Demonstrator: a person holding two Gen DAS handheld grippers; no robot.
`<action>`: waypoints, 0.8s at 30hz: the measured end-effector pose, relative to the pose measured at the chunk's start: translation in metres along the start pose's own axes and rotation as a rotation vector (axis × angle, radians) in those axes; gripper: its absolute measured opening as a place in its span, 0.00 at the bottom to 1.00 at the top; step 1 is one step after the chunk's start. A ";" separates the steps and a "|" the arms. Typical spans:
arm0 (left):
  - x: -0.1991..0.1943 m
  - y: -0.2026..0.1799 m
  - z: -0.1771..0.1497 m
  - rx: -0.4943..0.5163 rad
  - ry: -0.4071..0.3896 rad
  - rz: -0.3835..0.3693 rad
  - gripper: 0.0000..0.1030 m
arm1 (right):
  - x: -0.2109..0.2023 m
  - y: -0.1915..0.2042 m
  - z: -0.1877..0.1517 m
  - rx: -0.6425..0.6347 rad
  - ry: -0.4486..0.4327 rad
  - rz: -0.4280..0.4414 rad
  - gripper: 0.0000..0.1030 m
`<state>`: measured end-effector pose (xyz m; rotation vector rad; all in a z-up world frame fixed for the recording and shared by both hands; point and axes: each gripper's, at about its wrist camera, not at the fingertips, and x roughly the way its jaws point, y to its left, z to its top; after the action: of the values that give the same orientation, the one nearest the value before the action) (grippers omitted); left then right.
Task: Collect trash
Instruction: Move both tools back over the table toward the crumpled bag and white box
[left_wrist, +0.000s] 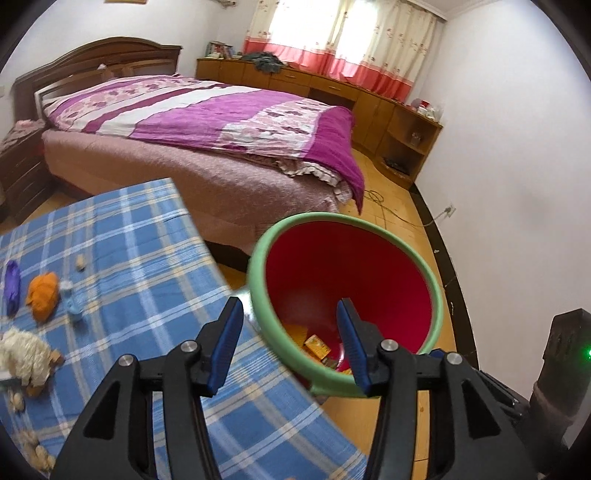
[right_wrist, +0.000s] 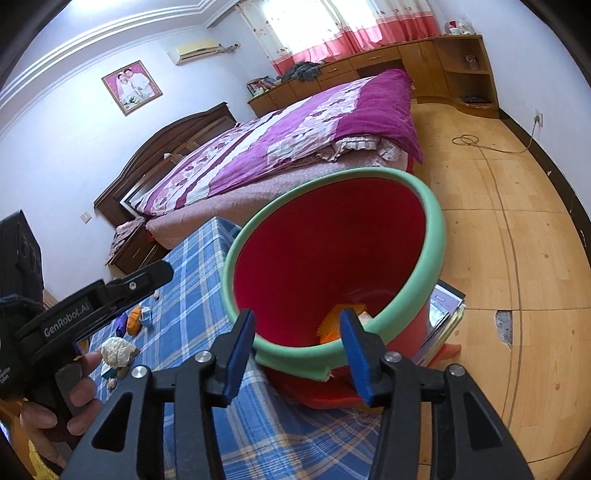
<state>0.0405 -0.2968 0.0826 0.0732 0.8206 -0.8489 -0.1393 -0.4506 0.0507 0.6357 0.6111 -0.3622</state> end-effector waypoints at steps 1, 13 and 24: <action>-0.003 0.005 -0.002 -0.010 -0.002 0.009 0.51 | 0.001 0.003 -0.001 -0.004 0.004 0.001 0.54; -0.045 0.067 -0.026 -0.120 -0.035 0.136 0.52 | 0.009 0.044 -0.012 -0.058 0.044 0.032 0.63; -0.083 0.117 -0.047 -0.205 -0.071 0.238 0.56 | 0.026 0.096 -0.021 -0.138 0.096 0.083 0.71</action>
<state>0.0611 -0.1471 0.0764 -0.0394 0.8096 -0.5373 -0.0811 -0.3677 0.0632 0.5461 0.6929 -0.2106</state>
